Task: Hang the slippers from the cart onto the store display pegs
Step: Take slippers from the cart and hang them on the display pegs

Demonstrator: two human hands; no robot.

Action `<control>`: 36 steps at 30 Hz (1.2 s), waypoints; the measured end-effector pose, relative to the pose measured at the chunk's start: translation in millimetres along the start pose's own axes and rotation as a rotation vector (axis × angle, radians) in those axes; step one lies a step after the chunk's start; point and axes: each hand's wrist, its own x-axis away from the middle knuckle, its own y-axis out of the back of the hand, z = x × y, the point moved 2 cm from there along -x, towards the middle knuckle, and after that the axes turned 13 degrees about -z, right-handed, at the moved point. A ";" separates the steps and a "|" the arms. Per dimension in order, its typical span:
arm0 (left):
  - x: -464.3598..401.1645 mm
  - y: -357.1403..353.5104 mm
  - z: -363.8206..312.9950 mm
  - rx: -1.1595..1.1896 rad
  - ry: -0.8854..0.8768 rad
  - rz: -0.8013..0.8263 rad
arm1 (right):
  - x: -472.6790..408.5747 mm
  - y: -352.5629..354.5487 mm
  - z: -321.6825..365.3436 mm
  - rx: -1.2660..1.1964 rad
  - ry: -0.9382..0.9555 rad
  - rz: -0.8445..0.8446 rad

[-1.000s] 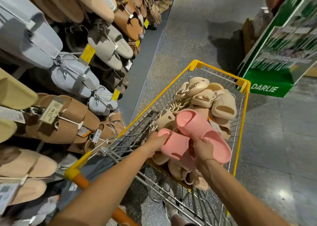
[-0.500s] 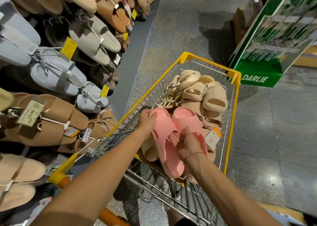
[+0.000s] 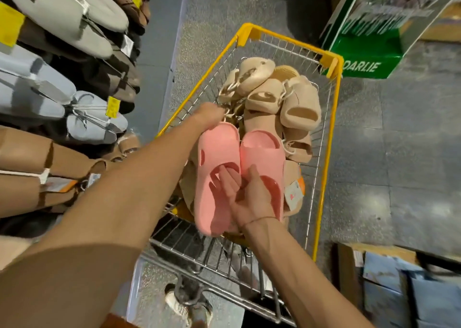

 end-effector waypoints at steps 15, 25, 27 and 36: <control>-74.2 -20.3 17.9 -0.426 -0.318 0.094 | -10.1 -3.8 -9.0 -0.025 0.050 0.034; -1.2 72.5 -51.3 -0.105 -0.697 -0.189 | -2.1 2.7 -3.9 0.270 0.115 0.045; 16.5 95.7 -68.1 -0.044 -0.759 -0.244 | 4.7 6.3 -1.9 0.345 0.096 0.079; 68.5 122.0 -83.8 0.209 -0.670 -0.099 | 25.5 35.2 9.8 0.501 0.246 0.210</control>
